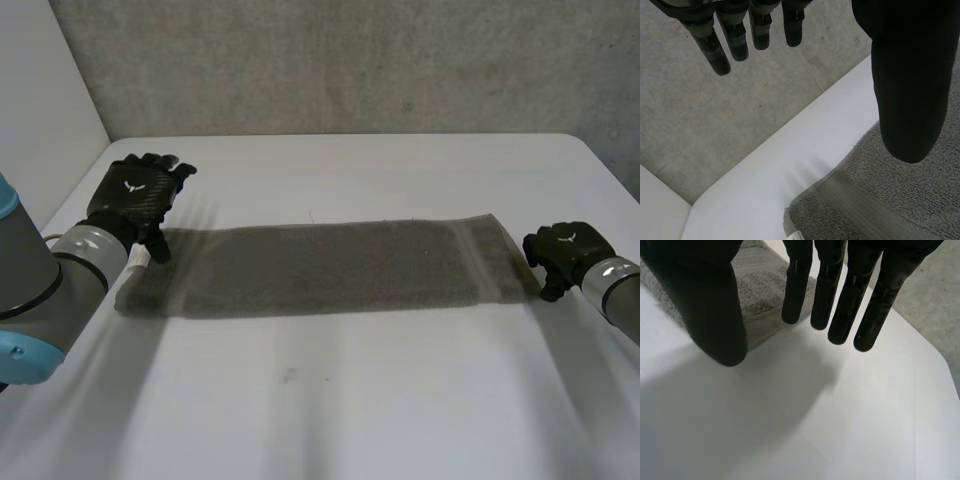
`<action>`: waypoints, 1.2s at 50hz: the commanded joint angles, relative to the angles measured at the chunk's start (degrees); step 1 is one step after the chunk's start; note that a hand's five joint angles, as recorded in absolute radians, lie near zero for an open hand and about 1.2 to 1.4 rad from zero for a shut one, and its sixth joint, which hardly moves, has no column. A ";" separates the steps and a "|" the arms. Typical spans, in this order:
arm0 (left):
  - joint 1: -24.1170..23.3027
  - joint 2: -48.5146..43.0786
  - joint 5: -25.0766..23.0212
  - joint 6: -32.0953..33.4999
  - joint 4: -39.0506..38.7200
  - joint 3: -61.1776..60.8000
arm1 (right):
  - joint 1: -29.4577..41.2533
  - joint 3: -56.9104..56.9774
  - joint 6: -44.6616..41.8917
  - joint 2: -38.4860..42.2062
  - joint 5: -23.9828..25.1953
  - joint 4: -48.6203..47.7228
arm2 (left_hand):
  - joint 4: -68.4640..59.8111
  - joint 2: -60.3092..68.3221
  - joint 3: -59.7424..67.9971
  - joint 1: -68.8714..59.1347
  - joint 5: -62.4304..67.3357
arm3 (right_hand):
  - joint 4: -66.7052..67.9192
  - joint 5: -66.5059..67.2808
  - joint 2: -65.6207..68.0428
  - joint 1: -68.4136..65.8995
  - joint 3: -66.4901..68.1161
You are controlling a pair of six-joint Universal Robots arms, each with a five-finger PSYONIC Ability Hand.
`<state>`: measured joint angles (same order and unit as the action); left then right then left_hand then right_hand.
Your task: Fold the towel.
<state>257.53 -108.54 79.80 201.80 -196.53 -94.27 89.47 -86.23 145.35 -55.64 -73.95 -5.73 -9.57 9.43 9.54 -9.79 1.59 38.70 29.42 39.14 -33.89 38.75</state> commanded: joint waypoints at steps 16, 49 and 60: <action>0.17 0.00 -0.09 0.00 0.00 -0.39 | -0.17 -1.93 0.28 0.35 6.10 -0.60 | -0.43 0.57 0.46 -0.21 -1.59 | 8.72 8.00 8.27 -13.53 8.67; 0.35 2.02 0.09 -0.18 0.00 -0.57 | -2.84 5.36 -3.77 -7.80 -5.77 -4.47 | -0.43 0.57 0.46 -0.21 -1.59 | 41.30 40.58 40.86 -46.11 41.25; 0.52 4.30 0.26 -0.97 0.00 -0.74 | 23.43 14.06 3.10 -2.91 2.66 -6.05 | -0.43 0.57 0.46 -0.21 -1.59 | 41.30 40.58 40.86 -46.11 41.25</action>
<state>257.94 -105.51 79.94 201.52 -196.52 -94.87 98.24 -76.72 145.89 -63.29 -75.74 -10.50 -9.56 9.43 9.54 -9.79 1.61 68.19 56.04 66.90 -53.71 67.72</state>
